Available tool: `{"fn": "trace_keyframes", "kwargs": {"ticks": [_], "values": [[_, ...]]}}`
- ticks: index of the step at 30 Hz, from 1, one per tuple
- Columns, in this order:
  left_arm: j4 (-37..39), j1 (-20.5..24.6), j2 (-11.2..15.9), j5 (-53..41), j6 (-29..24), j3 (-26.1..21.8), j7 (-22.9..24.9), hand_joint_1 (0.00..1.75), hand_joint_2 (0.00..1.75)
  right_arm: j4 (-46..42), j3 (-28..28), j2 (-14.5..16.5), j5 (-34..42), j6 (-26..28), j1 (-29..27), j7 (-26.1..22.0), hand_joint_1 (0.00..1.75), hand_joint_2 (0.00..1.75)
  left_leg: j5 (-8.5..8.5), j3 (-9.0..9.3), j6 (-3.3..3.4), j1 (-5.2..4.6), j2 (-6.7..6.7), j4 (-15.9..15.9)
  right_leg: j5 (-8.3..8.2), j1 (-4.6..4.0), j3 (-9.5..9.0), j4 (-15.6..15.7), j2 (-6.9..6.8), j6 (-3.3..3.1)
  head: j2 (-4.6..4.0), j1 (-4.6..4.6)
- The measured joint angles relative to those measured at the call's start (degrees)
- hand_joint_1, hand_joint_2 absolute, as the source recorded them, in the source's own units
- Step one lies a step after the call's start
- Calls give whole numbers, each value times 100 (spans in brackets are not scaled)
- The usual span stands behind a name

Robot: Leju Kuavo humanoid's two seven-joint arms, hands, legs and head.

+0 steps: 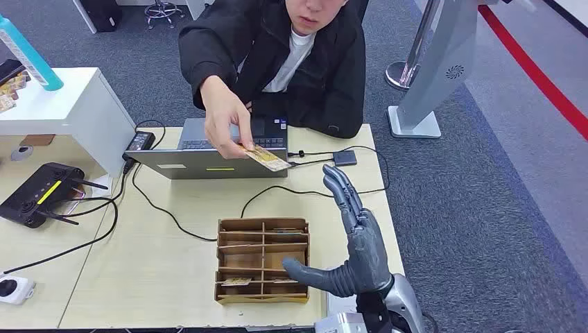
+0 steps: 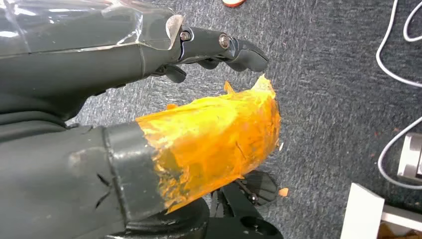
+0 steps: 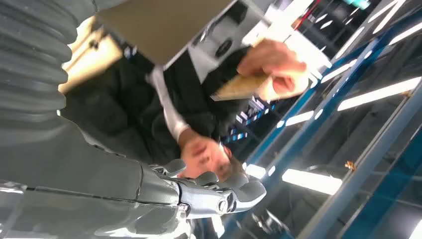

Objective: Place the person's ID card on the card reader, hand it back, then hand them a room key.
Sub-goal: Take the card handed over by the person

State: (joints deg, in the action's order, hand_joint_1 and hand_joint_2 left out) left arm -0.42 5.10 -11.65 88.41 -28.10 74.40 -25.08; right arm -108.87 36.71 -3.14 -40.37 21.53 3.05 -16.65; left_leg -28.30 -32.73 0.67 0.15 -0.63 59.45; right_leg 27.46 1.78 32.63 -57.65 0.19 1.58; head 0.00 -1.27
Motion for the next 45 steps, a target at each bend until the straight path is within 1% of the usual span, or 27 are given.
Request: {"fn": "trace_keyframes", "kwargs": {"ticks": [2,9,15,17,22,30,31,33,34,35,37,45], "values": [[0,3,-1,-5,2,32,29,0,0,20,13,-13,-242,100,73,124,0,175,0,0,0,0,0,0,0,0,0,0,0,0,0,0],[0,29,-18,-13,23,303,222,0,0,268,89,-72,-2257,844,523,999,0,175,0,1,0,0,0,0,-1,0,0,0,-1,0,0,1],[0,48,-33,4,14,506,396,0,0,524,149,-107,-3711,1186,730,1662,0,175,0,1,0,0,-1,1,-1,0,0,0,0,0,0,2],[0,54,-31,28,33,555,455,0,0,613,159,-128,-4082,1258,771,1830,0,175,0,1,0,0,-1,1,0,0,0,0,-1,0,0,1],[0,76,-22,100,103,628,586,0,0,790,192,-172,-4414,1366,803,2062,0,175,0,1,0,0,-1,1,-1,0,0,0,-1,0,0,1],[0,115,-9,125,138,684,749,0,0,879,229,-212,-4520,1434,787,2181,0,175,0,1,0,0,-1,1,-1,0,1,0,-1,0,0,0],[0,116,-9,125,138,690,759,0,0,880,232,-215,-4526,1436,780,2187,17,175,0,1,0,0,-1,1,-1,0,1,0,-1,0,0,0],[0,117,-9,125,134,697,773,0,0,881,237,-217,-4532,1440,766,2192,95,175,0,1,0,0,-1,1,-1,0,1,0,-1,0,0,0],[0,118,-9,125,130,698,777,0,0,881,239,-218,-4532,1441,759,2193,138,175,0,1,0,0,-1,1,0,0,1,0,-1,0,0,0],[0,118,-9,125,121,698,783,0,0,883,243,-219,-4530,1441,754,2194,165,175,0,1,0,0,-1,1,0,0,1,0,-1,0,0,0],[0,120,-9,125,102,699,797,0,0,888,249,-220,-4513,1442,745,2194,175,175,0,1,0,0,-1,1,0,0,1,0,-1,0,0,0],[0,123,-3,125,80,699,836,0,0,890,260,-223,-4409,1443,703,2163,175,175,0,1,0,0,-1,1,-1,0,1,0,-1,0,0,0]]}}
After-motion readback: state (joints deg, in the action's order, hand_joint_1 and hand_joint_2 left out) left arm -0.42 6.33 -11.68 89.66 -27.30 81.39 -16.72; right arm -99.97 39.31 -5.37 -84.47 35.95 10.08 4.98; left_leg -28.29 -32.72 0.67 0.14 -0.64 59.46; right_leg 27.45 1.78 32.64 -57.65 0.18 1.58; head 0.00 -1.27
